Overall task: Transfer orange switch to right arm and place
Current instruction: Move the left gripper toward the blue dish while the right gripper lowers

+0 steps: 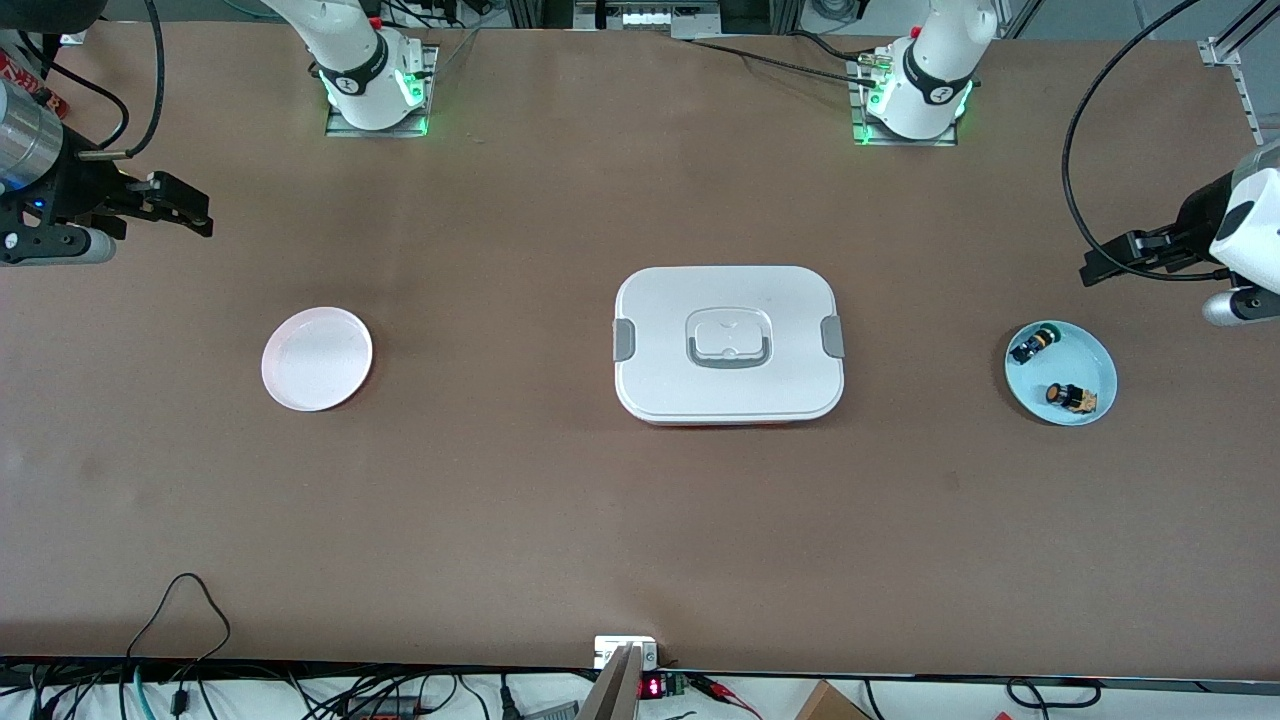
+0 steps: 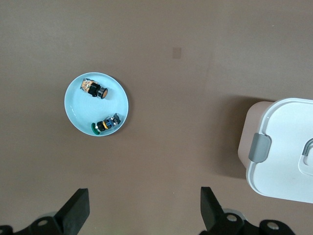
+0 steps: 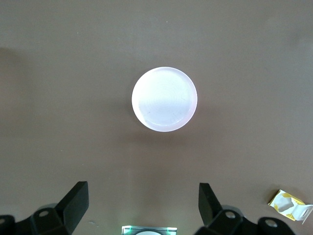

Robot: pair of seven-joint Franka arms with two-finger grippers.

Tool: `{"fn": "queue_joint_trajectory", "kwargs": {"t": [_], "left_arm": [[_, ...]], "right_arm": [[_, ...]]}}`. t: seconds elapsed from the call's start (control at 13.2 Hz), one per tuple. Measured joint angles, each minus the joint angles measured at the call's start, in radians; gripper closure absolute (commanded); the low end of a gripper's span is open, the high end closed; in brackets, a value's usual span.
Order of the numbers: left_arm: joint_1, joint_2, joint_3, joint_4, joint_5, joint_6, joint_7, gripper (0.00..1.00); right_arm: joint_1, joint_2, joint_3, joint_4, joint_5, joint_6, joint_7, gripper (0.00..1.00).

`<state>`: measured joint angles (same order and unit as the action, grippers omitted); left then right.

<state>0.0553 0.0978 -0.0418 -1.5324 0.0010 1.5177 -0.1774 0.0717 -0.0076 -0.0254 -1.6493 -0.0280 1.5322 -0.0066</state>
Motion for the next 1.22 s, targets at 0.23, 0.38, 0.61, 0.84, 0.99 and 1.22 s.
{"fn": "queue_joint_trajectory", "kwargs": {"t": [0.23, 0.38, 0.61, 0.84, 0.99, 1.22], "left_arm": [[0.000, 0.001, -0.001, 0.000, 0.002, 0.005, 0.001, 0.00], [-0.005, 0.001, -0.004, 0.000, 0.028, 0.018, 0.001, 0.00], [-0.008, 0.001, -0.008, 0.000, 0.037, 0.030, 0.001, 0.00], [-0.008, 0.001, -0.008, 0.000, 0.038, 0.030, 0.001, 0.00], [-0.008, 0.003, -0.008, 0.000, 0.038, 0.030, 0.001, 0.00], [-0.007, 0.011, -0.008, 0.000, 0.038, 0.035, 0.001, 0.00]], "right_arm": [[0.000, 0.001, 0.000, 0.000, 0.000, -0.001, 0.000, 0.00], [0.000, 0.003, 0.000, 0.000, 0.000, -0.001, 0.000, 0.00], [0.000, 0.010, 0.000, 0.000, 0.000, -0.001, 0.000, 0.00], [0.000, 0.014, 0.000, 0.000, 0.000, -0.001, 0.000, 0.00], [0.000, 0.014, 0.000, 0.000, 0.000, -0.001, 0.000, 0.00], [0.001, 0.033, 0.001, 0.000, 0.000, 0.000, 0.000, 0.00]]}}
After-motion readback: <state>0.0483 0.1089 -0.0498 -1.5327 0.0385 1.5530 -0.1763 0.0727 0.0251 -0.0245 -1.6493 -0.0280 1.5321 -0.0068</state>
